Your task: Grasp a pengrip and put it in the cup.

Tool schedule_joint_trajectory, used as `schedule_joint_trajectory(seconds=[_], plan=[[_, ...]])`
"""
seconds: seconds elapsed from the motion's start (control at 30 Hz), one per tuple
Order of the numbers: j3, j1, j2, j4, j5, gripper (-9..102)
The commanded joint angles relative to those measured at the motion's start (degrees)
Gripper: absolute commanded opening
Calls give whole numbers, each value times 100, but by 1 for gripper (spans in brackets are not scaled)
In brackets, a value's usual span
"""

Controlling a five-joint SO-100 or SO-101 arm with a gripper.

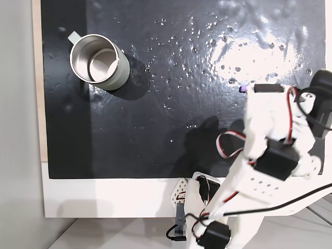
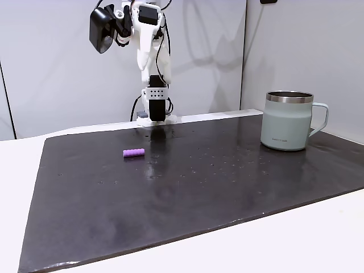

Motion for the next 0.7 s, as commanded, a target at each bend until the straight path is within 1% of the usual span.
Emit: schedule_joint_trajectory(seconds=[0.0, 0.2, 0.33, 0.5, 0.67], plan=[[-439, 185, -492, -18, -466, 5], [-431, 378, -1477, -149, -773, 25], [-422, 519, -2030, -281, -835, 31], [-149, 633, -2417, -492, -932, 31], [105, 712, -2733, -967, -914, 29]])
